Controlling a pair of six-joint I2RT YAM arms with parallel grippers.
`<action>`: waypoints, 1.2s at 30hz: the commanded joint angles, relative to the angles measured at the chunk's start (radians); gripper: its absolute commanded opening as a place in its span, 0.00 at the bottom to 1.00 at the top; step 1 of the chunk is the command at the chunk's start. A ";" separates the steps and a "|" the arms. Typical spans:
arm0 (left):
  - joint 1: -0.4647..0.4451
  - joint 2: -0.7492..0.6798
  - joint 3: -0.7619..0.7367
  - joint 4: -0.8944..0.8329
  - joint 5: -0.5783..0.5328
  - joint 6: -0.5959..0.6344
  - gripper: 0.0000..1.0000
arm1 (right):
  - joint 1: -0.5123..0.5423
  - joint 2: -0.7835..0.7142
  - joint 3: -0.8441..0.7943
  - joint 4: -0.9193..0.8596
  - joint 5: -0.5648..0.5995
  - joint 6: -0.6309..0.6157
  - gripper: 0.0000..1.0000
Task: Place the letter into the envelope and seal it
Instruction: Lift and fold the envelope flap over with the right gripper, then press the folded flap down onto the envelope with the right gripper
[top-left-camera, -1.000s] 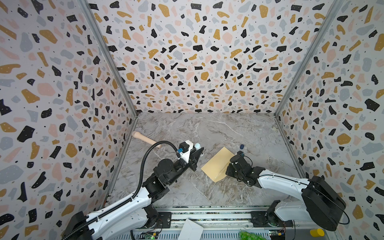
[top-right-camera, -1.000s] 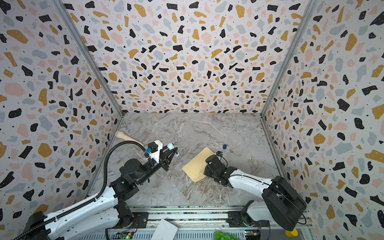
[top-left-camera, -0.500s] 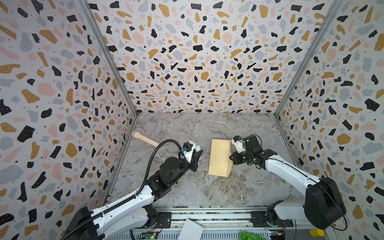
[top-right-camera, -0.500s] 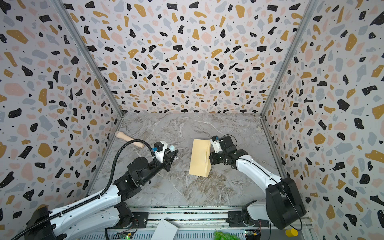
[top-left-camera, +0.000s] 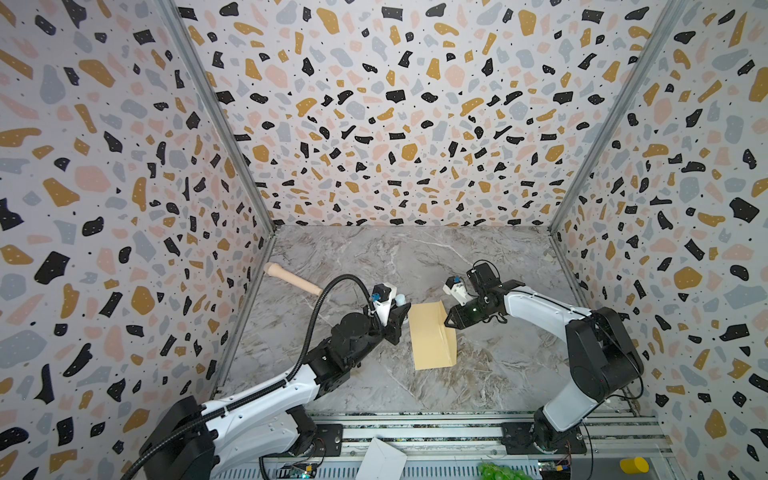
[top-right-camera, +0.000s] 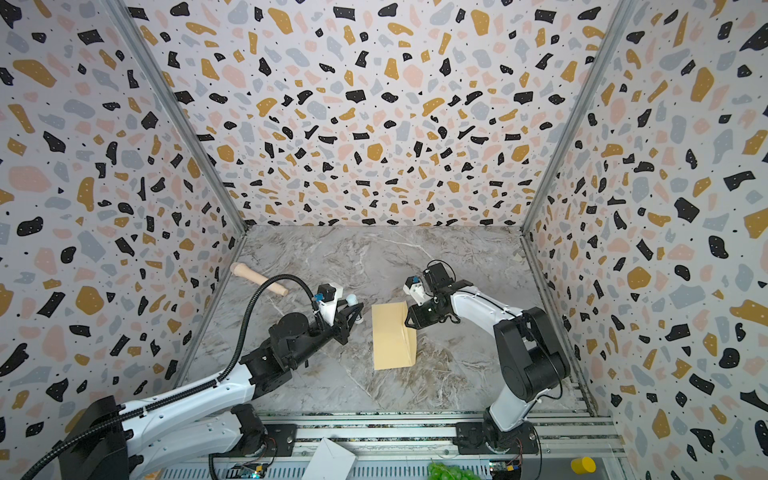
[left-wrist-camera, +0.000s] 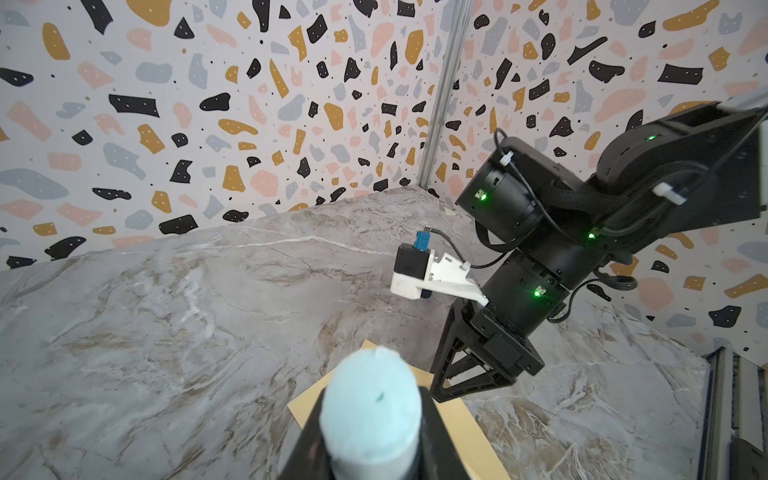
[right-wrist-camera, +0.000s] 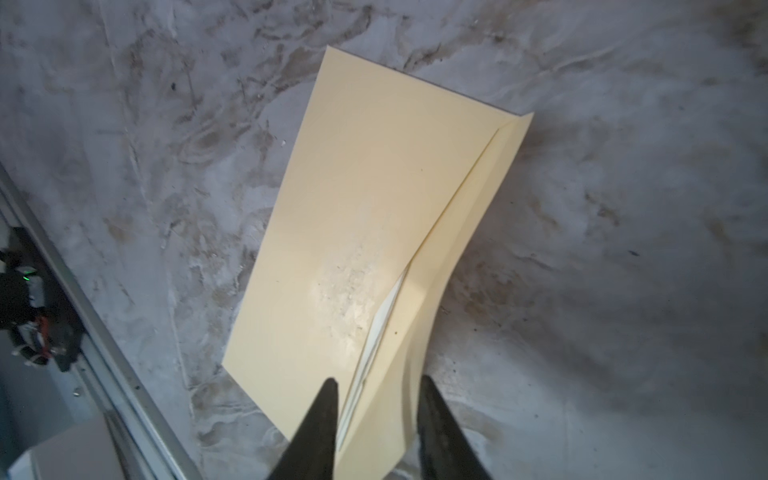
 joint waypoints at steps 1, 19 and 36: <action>-0.005 0.027 -0.023 0.104 0.005 -0.032 0.00 | -0.005 -0.137 -0.011 0.064 -0.014 0.025 0.45; -0.049 0.368 -0.047 0.295 -0.003 -0.083 0.00 | -0.092 -0.356 -0.354 0.335 0.203 0.263 0.13; -0.050 0.549 -0.076 0.406 -0.015 -0.141 0.00 | -0.016 -0.179 -0.394 0.482 0.069 0.350 0.09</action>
